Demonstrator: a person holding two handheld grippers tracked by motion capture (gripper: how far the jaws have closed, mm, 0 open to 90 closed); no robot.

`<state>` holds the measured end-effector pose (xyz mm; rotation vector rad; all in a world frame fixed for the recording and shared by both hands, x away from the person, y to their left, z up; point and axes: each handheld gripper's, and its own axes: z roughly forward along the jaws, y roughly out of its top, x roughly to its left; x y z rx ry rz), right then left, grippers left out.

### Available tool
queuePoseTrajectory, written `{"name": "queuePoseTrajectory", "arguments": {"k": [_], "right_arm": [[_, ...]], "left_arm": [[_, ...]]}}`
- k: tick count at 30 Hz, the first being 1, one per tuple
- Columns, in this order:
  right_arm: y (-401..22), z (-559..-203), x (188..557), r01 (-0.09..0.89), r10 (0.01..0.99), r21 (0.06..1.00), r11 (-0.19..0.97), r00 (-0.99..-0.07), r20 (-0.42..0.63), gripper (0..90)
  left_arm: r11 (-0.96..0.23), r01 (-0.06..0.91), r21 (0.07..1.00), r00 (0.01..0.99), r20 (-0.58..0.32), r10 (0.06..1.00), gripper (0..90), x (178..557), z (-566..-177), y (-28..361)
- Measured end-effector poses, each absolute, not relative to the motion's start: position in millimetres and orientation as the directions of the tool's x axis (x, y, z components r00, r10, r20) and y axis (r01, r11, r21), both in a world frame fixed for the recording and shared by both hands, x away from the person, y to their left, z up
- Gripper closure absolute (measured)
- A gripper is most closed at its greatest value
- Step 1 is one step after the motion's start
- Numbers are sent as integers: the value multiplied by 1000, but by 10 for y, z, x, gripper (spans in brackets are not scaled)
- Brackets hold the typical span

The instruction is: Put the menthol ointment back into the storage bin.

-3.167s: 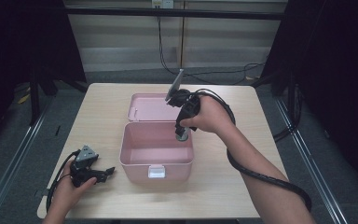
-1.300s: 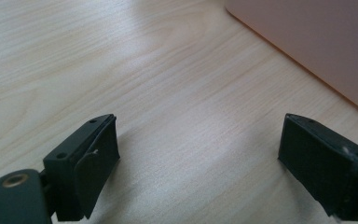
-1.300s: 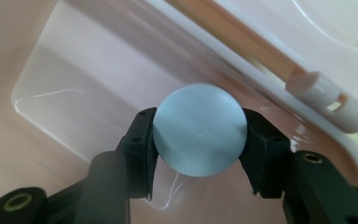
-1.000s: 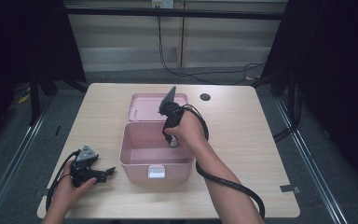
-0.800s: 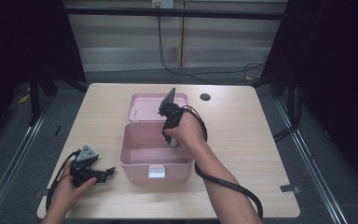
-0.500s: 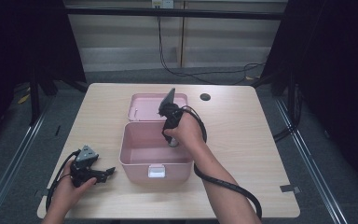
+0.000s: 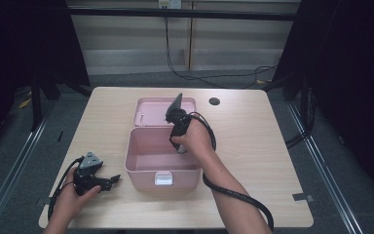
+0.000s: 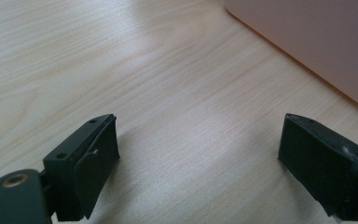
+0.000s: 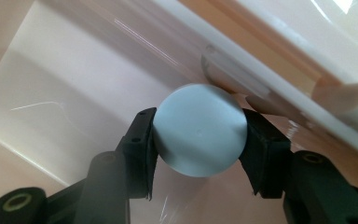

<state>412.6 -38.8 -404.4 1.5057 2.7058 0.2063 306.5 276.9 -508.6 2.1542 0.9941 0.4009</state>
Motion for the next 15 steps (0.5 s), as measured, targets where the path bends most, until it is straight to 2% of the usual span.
{"name": "queuePoseTrajectory", "arguments": {"k": [15], "right_arm": [[-388, -4107, 4104, 833, 837, 133, 536, -545, 40, 502]], "left_arm": [[-444, 532, 721, 653, -16, 757, 115, 3064, -5087, 2768]]}}
